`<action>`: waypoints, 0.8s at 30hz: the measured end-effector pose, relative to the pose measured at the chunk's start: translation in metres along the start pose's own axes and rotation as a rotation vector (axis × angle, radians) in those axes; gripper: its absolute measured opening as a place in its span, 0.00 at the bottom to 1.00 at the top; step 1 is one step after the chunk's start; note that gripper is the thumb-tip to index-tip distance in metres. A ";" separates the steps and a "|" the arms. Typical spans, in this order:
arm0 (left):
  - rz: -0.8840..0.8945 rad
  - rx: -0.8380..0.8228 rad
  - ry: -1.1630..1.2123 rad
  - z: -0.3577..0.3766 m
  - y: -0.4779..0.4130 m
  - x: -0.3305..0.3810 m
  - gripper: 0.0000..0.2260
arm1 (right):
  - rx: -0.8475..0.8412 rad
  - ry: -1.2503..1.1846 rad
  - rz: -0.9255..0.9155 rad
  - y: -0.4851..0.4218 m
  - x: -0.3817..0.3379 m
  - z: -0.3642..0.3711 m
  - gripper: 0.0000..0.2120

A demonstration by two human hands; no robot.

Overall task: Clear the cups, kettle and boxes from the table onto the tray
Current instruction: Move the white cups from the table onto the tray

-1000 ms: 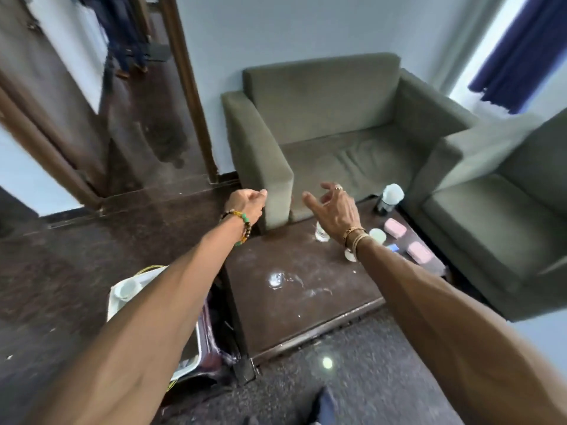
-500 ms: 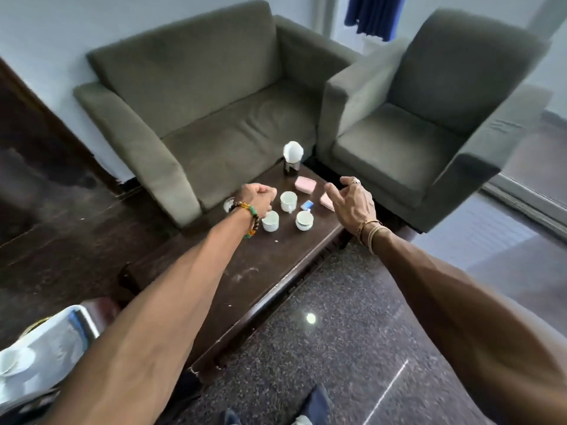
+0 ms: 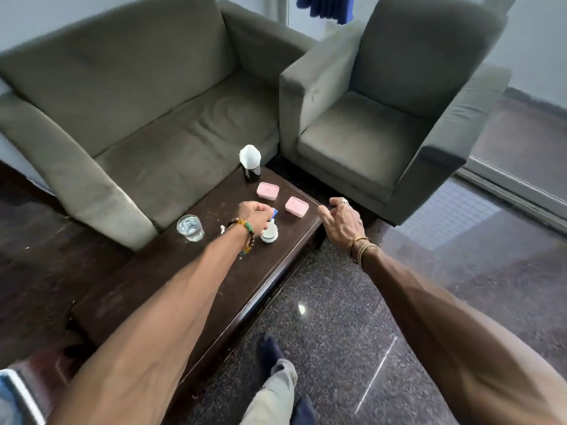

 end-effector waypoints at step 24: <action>-0.338 0.130 0.116 0.008 -0.153 -0.142 0.09 | -0.403 0.257 0.038 -0.167 -0.018 0.181 0.31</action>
Point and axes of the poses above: each hand's wrist, its own y-axis away from the middle knuckle, its own z-axis out of the palm, x = y × z, the point moved 7 cm from there along -y, towards the middle knuckle, and after that the axes turned 14 degrees about z, right-handed, at the moved point
